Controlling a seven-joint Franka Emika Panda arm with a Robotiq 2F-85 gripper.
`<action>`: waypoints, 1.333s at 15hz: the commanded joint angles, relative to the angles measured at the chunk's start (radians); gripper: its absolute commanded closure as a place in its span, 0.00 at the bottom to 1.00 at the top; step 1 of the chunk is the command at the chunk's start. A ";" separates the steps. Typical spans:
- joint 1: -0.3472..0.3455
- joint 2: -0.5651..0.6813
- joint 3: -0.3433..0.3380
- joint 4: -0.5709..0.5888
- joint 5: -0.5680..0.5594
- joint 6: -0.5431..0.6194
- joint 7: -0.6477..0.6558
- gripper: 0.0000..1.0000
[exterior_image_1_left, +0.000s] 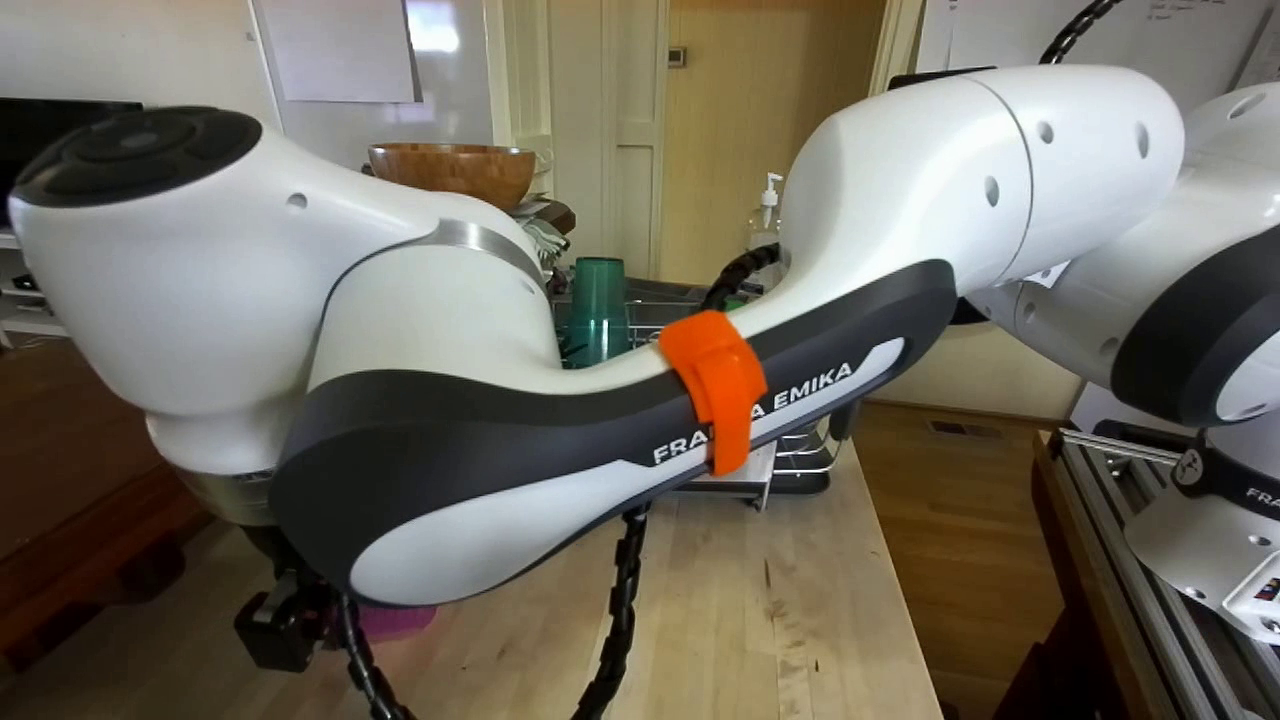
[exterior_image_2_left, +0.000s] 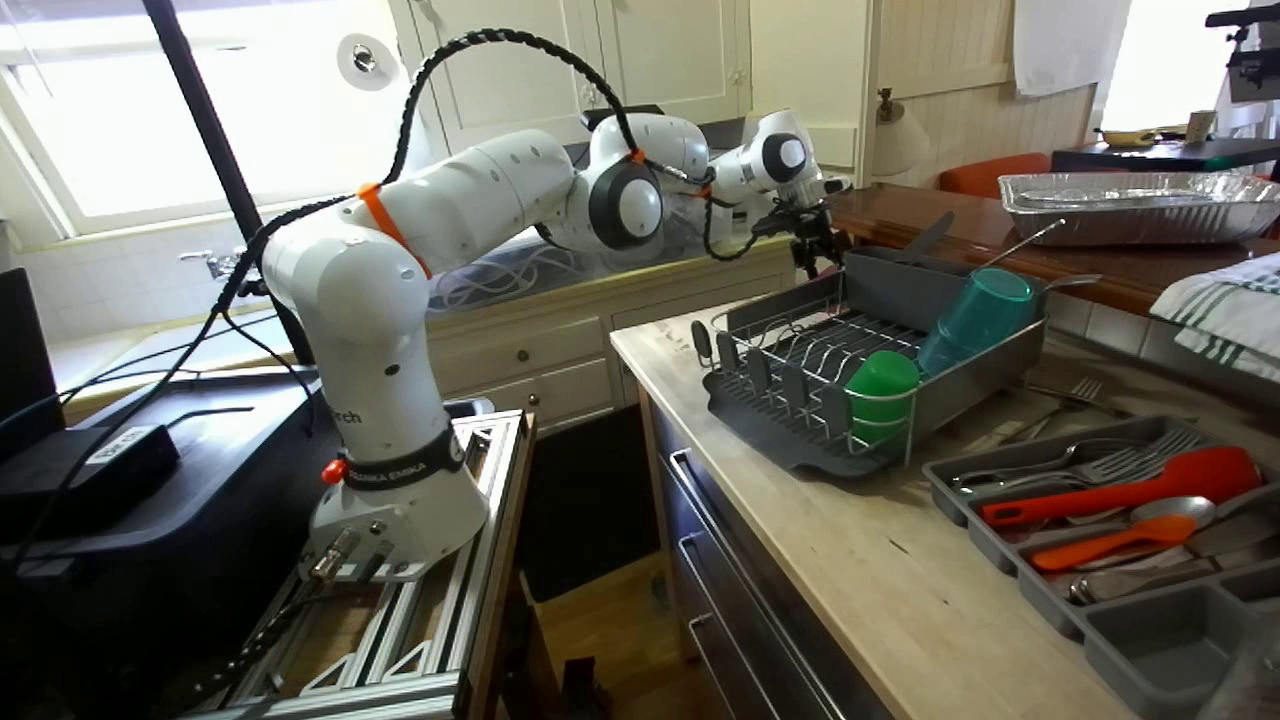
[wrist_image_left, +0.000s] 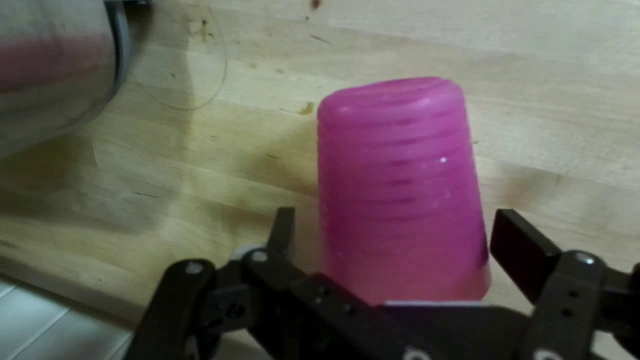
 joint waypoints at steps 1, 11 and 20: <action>0.006 -0.027 0.000 0.000 0.005 -0.063 0.049 0.00; 0.035 -0.145 -0.023 -0.029 -0.058 -0.280 -0.133 0.00; -0.017 -0.108 0.018 0.000 -0.055 -0.237 -0.347 0.00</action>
